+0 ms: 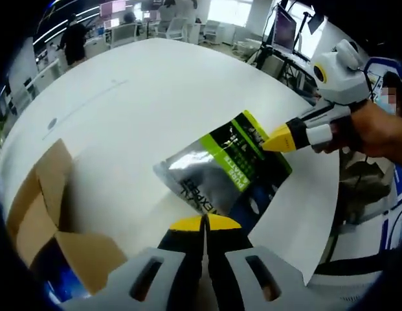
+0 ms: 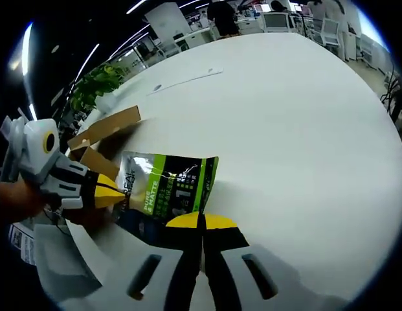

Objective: Operate the shoe box by opening the lid, removing the specified soft item, and placing it in the target area until the item is outside and the box remains undamaged.

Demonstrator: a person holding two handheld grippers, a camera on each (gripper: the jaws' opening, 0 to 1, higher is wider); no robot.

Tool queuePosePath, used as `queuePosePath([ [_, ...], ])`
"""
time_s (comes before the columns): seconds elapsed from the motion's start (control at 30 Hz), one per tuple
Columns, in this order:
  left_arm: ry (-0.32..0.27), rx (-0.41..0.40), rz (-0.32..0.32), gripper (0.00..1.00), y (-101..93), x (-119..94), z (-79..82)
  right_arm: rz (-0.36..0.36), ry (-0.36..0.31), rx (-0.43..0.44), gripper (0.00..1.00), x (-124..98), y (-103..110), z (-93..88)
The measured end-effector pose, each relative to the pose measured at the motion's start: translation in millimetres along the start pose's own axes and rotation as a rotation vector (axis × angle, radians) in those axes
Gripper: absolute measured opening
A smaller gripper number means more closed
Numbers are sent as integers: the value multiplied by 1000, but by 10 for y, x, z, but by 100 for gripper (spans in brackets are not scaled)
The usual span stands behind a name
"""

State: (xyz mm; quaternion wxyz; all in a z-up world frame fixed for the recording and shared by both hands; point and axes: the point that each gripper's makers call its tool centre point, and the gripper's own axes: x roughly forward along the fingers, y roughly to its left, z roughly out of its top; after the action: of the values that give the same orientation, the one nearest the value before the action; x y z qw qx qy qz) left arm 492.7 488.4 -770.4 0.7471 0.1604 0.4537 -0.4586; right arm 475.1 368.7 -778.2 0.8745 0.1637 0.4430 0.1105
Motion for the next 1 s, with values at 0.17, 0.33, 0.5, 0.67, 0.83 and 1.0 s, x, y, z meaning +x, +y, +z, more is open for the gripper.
queuePosePath([
  [0.17,-1,-1,-1,0,4,7,-3,-1,-5,-4,0,25,-15,-7],
  [0.33,9,-3,5,0,14,10,-27,5,-1,2,0,42,-1,-13],
  [0.5,38,13,22,0,46,53,-88,8,-2,-9,1,61,6,-23],
  [0.67,37,-7,26,0,74,34,-89,-3,-4,-16,6,57,-22,-32],
  [0.83,26,-8,27,0,77,3,-74,-12,-14,-12,5,10,-59,-44],
  [1.0,10,1,38,3,94,-27,-48,-19,-19,-4,6,-43,-88,-54],
])
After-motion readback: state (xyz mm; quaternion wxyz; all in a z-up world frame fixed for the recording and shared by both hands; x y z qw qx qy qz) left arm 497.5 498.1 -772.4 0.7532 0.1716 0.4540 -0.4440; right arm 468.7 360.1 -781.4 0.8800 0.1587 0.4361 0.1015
